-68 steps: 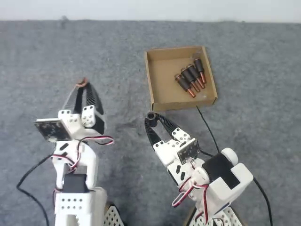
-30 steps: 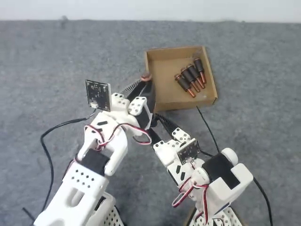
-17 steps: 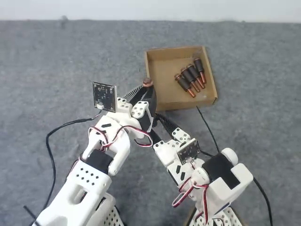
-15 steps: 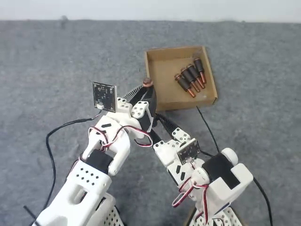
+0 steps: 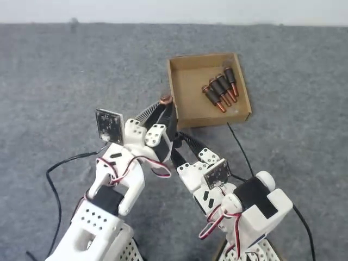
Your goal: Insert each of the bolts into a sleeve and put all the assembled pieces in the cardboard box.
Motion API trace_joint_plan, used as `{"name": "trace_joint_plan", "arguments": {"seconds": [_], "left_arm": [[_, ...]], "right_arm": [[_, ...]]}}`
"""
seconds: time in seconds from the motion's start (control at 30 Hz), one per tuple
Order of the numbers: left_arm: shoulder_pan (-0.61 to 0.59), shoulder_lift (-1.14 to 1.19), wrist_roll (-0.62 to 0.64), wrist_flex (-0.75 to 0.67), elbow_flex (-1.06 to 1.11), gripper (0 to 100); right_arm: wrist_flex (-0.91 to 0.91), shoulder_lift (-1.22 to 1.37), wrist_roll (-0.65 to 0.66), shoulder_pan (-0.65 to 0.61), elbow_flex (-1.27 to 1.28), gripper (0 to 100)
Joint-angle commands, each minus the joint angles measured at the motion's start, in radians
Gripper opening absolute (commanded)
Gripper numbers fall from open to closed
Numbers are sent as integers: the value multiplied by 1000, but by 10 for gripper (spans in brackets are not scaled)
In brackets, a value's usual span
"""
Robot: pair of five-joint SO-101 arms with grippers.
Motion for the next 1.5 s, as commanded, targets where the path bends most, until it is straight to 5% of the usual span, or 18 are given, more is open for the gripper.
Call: {"name": "trace_joint_plan", "arguments": {"seconds": [0.0,1.23,1.47], "left_arm": [[3,-80,-26,32,-8,11],[104,-83,-46,26,266,11],[103,-83,-133,28,285,67]], "right_arm": [[2,-4,-8,15,23,6],[-41,-12,-6,70,25,6],[-41,-8,-6,71,25,6]]}}
